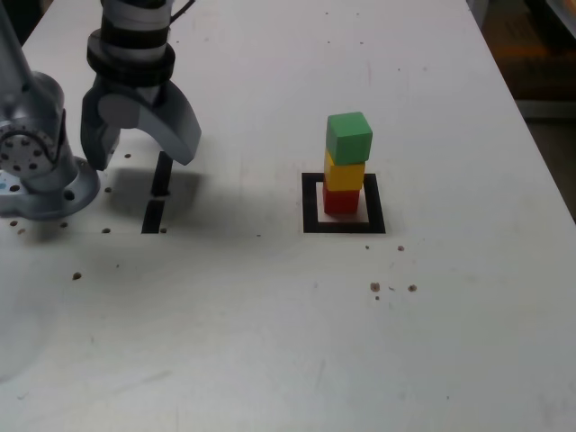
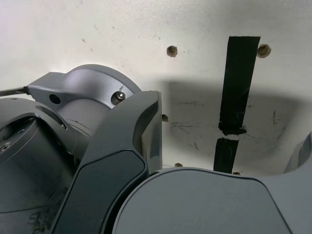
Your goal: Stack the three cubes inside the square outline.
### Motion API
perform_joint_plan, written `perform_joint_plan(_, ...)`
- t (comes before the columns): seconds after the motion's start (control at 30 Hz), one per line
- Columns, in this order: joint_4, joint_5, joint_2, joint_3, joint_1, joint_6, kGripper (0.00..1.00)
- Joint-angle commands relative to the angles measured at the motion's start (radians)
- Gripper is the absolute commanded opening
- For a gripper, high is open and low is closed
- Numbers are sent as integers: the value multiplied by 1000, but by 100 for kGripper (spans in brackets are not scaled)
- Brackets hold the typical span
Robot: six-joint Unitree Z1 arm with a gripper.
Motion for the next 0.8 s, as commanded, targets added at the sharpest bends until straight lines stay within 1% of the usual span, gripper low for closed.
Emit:
perform_joint_plan(0.0,-8,4,-9,4,1,-2,100)
perform_joint_plan(0.77,-40,5,-11,20,1,-5,100)
